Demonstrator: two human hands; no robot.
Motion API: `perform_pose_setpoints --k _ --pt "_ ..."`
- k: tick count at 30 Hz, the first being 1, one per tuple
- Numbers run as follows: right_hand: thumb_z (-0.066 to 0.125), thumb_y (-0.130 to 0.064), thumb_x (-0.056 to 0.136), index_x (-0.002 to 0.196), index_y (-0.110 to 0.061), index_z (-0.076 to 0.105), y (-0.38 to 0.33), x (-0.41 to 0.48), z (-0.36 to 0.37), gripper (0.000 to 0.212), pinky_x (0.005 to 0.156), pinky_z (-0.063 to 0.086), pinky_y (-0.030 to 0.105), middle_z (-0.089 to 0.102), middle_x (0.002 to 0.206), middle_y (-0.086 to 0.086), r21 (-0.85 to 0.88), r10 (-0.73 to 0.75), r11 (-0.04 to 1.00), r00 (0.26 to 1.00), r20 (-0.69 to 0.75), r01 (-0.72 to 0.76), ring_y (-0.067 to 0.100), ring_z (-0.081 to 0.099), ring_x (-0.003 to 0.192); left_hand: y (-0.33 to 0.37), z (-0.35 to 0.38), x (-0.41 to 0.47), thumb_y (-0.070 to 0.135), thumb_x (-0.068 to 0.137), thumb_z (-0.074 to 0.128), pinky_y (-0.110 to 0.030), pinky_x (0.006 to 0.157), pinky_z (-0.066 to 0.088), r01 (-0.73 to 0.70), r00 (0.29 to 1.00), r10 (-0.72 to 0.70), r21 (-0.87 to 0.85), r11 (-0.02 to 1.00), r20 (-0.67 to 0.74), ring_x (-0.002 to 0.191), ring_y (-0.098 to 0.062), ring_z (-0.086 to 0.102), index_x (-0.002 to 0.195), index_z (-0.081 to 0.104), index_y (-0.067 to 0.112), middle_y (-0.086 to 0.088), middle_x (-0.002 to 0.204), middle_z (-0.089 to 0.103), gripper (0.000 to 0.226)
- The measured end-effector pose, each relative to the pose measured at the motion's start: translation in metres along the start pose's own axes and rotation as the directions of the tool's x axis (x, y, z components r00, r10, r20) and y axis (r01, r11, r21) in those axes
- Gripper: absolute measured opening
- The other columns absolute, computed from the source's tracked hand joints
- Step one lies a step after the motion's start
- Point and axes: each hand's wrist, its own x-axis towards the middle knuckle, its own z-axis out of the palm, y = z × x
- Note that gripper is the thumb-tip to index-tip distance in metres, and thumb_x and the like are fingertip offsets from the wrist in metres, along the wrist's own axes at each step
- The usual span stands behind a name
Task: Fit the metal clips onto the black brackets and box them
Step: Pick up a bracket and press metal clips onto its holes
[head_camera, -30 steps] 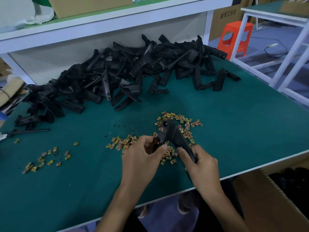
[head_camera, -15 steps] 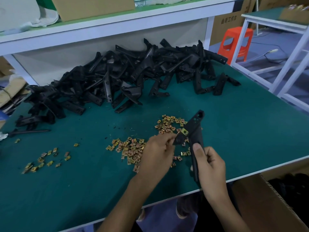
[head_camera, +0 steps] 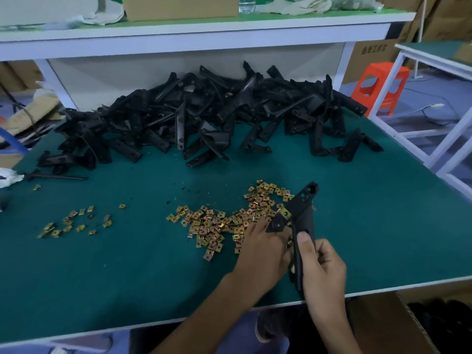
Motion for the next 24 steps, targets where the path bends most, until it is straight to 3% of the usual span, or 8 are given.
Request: perform_pose_setpoints --k 3,10,14,18,21,24 --pt "0.063 -0.055 0.086 0.064 -0.009 0.042 -0.003 0.000 0.001 0.056 0.041 0.034 0.021 0.049 0.046 0.002 0.031 0.006 0.999 1.000 0.001 -0.006 0.012 0.040 0.041 0.001 -0.002 -0.002 0.025 0.072 0.075 -0.039 0.081 0.052 0.012 0.999 -0.010 0.032 0.999 -0.047 0.090 -0.032 0.062 0.083 0.065 0.017 -0.008 0.090 0.068 0.017" --pt "0.064 -0.053 0.086 0.058 -0.022 0.042 -0.005 -0.002 0.002 0.047 0.039 0.034 0.023 0.047 0.046 0.000 0.020 0.017 1.000 1.000 0.017 -0.017 0.010 0.039 0.041 0.002 -0.008 -0.004 0.031 0.065 0.088 -0.029 0.072 0.052 0.021 0.999 -0.017 0.083 0.996 -0.052 0.081 -0.022 0.065 0.075 0.069 0.024 0.001 0.081 0.068 0.022" --pt "0.064 -0.056 0.085 0.058 -0.024 0.045 -0.005 -0.001 0.002 0.045 0.040 0.034 0.024 0.049 0.046 0.002 0.008 0.021 1.000 0.999 0.029 -0.021 0.013 0.040 0.041 -0.002 -0.001 -0.004 0.024 0.088 0.071 -0.043 0.086 0.047 0.034 0.997 -0.033 0.019 0.999 -0.068 0.099 -0.033 0.058 0.094 0.069 0.015 -0.010 0.100 0.067 0.011" --pt "0.066 -0.062 0.083 0.062 -0.018 0.041 -0.003 -0.001 0.002 0.055 0.043 0.035 0.027 0.048 0.046 0.001 0.013 0.030 0.999 0.999 0.027 -0.030 0.014 0.040 0.042 -0.008 0.002 -0.002 0.025 0.103 0.051 -0.044 0.094 0.038 0.047 0.999 -0.047 -0.027 0.999 -0.002 0.109 -0.032 0.050 0.112 0.062 0.011 -0.012 0.117 0.060 0.020" --pt "0.067 -0.069 0.080 0.063 -0.018 0.040 -0.002 -0.001 0.002 0.061 0.043 0.036 0.027 0.048 0.046 0.002 0.004 0.035 0.999 0.999 0.025 -0.035 0.015 0.040 0.042 -0.013 -0.004 0.000 0.016 0.100 0.058 -0.035 0.071 0.046 0.106 0.988 -0.134 -0.294 0.950 -0.074 0.080 -0.025 0.059 0.097 0.059 0.014 -0.009 0.090 0.064 0.004" --pt "0.067 -0.071 0.078 0.061 -0.020 0.038 -0.001 -0.001 0.003 0.061 0.044 0.038 0.031 0.046 0.045 0.000 -0.008 0.043 0.999 0.998 0.038 -0.043 0.015 0.039 0.042 -0.029 -0.015 0.005 0.011 0.097 0.059 -0.019 0.052 0.038 0.283 0.950 -0.312 -0.459 0.842 0.013 0.059 -0.009 0.054 0.095 0.046 0.029 0.010 0.071 0.056 0.022"
